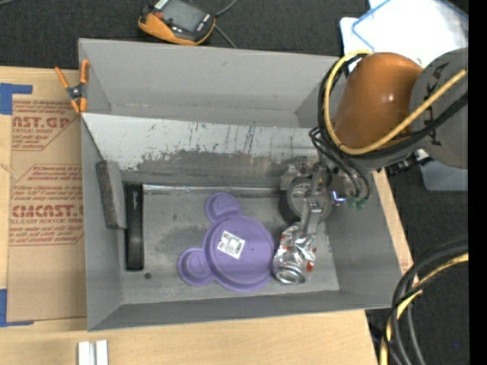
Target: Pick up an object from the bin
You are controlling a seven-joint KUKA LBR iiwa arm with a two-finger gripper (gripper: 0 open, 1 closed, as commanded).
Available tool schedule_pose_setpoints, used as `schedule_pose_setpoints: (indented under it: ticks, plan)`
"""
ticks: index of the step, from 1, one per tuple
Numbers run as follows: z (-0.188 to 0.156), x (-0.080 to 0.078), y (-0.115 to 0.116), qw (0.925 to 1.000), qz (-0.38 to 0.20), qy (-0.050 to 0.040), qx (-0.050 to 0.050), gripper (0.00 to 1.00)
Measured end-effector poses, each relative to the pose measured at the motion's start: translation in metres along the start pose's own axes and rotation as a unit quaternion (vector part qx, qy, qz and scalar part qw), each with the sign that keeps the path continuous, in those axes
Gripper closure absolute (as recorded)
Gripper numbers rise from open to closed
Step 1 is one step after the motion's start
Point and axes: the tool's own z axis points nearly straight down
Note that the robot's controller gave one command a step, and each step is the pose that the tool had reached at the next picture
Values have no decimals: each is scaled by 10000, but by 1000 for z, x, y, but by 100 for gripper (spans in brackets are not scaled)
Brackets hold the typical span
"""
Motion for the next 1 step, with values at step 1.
schedule_pose_setpoints:
  ticks: [1]
  plan:
    - [0,0,0,10000,0,0,0,0]
